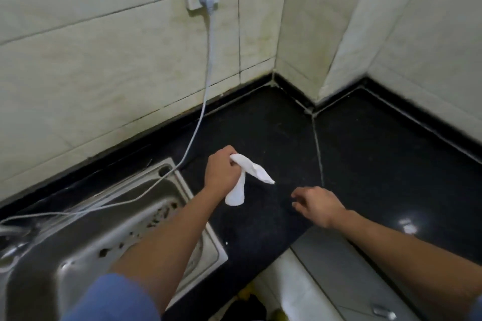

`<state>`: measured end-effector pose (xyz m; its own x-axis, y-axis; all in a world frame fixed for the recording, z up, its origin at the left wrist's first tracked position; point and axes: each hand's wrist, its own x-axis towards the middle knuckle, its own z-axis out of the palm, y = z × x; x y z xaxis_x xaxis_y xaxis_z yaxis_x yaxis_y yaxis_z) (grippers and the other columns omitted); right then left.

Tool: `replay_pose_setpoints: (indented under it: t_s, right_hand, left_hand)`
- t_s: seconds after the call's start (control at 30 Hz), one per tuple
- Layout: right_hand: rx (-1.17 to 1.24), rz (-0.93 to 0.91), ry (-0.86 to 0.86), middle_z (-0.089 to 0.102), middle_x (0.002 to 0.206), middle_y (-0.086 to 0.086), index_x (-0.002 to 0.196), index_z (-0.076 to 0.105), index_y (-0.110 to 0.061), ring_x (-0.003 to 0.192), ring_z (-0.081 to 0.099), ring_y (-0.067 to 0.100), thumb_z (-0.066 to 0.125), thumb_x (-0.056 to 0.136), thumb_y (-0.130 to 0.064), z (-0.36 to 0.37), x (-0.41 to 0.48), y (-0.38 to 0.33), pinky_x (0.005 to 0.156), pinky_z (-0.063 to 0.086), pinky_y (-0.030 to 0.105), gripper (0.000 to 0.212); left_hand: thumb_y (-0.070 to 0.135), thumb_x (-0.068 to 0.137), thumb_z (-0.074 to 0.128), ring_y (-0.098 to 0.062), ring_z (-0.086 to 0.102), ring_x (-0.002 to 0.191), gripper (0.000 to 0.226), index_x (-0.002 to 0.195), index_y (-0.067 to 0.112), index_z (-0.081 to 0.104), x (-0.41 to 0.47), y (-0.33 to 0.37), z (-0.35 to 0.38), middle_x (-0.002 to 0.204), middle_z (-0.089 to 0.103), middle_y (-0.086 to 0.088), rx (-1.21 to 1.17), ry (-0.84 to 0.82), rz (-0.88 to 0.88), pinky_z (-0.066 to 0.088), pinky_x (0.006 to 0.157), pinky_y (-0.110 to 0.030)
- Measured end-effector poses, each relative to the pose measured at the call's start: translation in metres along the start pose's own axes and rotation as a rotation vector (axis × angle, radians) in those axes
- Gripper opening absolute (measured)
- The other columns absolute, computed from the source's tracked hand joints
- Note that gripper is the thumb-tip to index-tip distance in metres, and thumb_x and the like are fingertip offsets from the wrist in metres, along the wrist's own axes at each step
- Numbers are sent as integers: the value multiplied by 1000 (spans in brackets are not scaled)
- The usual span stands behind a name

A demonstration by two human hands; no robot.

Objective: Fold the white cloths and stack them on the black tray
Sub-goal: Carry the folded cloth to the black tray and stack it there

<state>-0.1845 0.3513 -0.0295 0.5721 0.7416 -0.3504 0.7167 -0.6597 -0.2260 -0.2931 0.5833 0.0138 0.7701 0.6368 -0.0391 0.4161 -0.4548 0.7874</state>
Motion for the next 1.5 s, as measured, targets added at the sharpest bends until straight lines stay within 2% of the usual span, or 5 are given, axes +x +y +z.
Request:
replay_pose_setpoints:
  t_s: [0.33,0.73,1.03,1.23,1.5]
  right_hand:
    - [-6,79,-137,65,112,-5,110,59,-30,103,60,19,49,93,-40,11,29,27,82,49,34,21]
    - [167,32,-55,49,128,7,133,46,-21,113,53,27,56,91,-40,18,153,5,87,48,41,47]
    - [392,-53,122,65,92,-2,103,60,-20,78,60,20,57,88,-25,20,131,31,69,47,33,17]
    - [70,-113,-254,58,110,-2,112,56,-26,98,60,20,54,87,-43,36,86,63,78,45,32,30]
    - [220,64,-100,65,109,-1,119,57,-24,101,61,21,55,88,-52,20,143,20,81,49,35,41]
  left_hand:
    - [12,82,50,-20,51,121,41,118,26,62,-17,-101,58,133,51,2,290,-655,-115,42,101,-36]
    - [54,83,56,-25,58,98,48,117,21,57,30,-90,81,109,58,-4,406,-201,-361,51,81,-40]
    - [20,80,60,-17,48,75,11,83,11,56,12,-78,84,86,50,-1,311,111,-456,34,62,-29]
    - [7,79,61,-30,59,70,6,75,10,57,-25,-96,80,69,59,-6,190,61,-627,46,61,-36]
    - [20,88,60,-25,59,65,20,73,7,58,-35,-101,81,67,61,-8,74,46,-585,44,57,-35]
